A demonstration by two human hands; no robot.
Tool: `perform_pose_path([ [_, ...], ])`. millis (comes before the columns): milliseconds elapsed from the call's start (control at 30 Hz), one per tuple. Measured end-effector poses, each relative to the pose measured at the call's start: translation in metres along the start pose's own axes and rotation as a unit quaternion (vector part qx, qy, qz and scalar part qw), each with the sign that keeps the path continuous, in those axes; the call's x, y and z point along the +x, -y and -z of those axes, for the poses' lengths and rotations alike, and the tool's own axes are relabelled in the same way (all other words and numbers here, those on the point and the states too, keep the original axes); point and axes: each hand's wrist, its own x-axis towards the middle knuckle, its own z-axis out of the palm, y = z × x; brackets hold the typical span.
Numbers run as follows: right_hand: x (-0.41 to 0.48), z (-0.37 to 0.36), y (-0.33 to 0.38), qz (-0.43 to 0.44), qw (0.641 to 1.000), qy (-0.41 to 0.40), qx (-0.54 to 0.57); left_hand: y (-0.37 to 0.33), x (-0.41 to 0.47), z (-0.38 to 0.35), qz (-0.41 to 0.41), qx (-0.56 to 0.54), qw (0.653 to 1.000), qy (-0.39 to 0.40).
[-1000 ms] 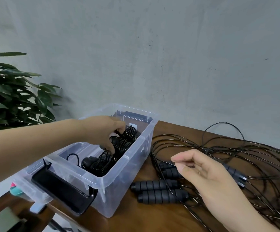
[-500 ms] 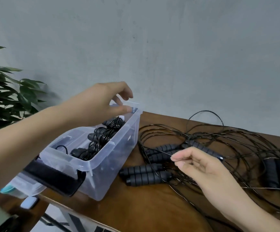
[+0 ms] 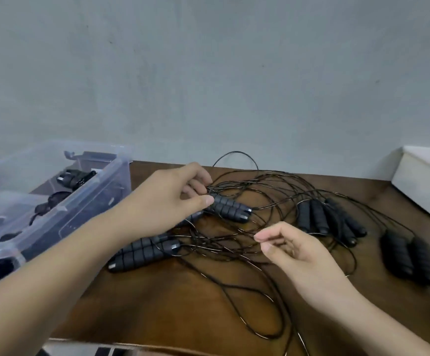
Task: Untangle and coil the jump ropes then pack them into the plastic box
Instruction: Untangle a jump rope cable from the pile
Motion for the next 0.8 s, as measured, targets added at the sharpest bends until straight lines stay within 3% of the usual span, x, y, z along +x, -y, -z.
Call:
perform_pose_path([
  [367,0.035,0.055,-0.058,-0.023,0.992,-0.095,-0.076,0.032,0.063,-0.123,0.029,0.019,0.999,0.019],
  [567,0.091,0.041,-0.067,-0.002,0.990,-0.100,-0.100,0.058,0.099,-0.139,0.057,0.056,0.996,-0.027],
  [800,0.121,0.018,-0.097,0.037,0.972,-0.102,-0.206,0.063,0.094,-0.160,0.010,0.109,0.994,-0.018],
])
